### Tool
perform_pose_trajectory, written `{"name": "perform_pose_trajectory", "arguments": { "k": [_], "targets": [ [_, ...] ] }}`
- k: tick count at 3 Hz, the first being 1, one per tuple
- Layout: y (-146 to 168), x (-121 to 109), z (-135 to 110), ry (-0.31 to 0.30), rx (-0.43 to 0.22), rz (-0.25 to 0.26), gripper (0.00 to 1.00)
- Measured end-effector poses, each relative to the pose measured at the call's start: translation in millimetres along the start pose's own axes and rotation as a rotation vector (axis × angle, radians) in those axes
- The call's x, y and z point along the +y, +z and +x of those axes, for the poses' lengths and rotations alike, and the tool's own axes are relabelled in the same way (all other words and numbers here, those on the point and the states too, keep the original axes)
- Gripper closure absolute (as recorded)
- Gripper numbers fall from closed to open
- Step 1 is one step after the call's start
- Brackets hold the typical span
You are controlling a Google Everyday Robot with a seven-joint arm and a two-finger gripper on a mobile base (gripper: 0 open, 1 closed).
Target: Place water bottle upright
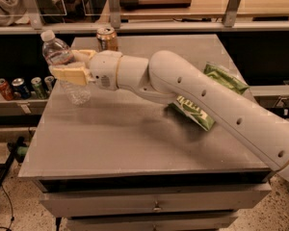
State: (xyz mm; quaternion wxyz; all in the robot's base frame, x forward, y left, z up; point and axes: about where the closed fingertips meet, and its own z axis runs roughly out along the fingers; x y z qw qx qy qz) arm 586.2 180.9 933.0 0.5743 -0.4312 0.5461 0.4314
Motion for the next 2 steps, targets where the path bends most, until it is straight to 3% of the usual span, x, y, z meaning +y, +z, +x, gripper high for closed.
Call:
{"name": "perform_pose_trajectory", "arguments": {
  "k": [1,2],
  "targets": [
    [-0.6,-0.2,0.8,0.004,-0.005,0.001,0.13],
    [-0.7,0.0,1.4,0.007,-0.011,-0.002,0.00]
  ]
}}
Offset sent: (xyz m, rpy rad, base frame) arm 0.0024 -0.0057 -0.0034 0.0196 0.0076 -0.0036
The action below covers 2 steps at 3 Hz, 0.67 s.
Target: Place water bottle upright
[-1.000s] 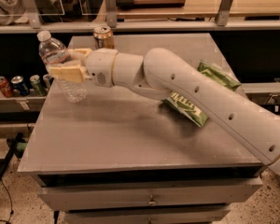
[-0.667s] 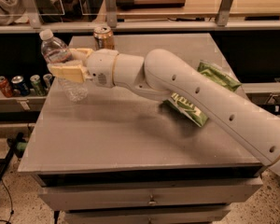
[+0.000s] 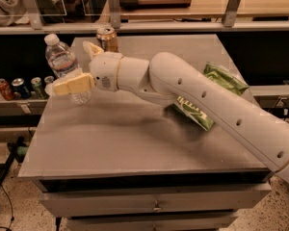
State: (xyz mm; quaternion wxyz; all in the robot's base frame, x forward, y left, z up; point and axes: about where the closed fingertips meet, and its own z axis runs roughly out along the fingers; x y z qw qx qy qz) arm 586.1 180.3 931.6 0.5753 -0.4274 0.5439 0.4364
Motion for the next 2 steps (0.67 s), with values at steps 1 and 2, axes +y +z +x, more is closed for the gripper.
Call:
{"name": "perform_pose_trajectory", "arguments": {
  "k": [1,2],
  "targets": [
    [-0.2,-0.4,-0.1,0.000,0.000,-0.001,0.00],
    [-9.7,-5.5,-0.5,-0.004,0.013,0.010,0.00]
  ]
}}
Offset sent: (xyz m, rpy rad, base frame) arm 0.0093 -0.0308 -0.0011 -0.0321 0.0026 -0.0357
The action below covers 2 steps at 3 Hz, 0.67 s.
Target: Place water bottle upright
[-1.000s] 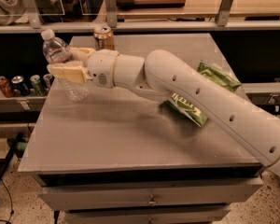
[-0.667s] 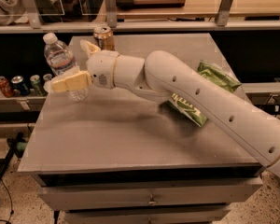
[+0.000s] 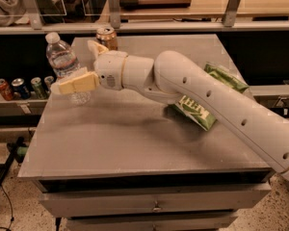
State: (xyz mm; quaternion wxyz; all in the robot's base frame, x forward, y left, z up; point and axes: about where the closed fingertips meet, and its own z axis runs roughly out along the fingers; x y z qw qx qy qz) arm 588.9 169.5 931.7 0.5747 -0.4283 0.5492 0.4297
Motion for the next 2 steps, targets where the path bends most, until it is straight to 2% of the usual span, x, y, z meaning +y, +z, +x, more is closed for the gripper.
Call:
{"name": "perform_pose_trajectory", "arguments": {
  "k": [2],
  "targets": [
    [-35.1,-12.4,1.9,0.005,0.049,0.025,0.00]
  ]
}}
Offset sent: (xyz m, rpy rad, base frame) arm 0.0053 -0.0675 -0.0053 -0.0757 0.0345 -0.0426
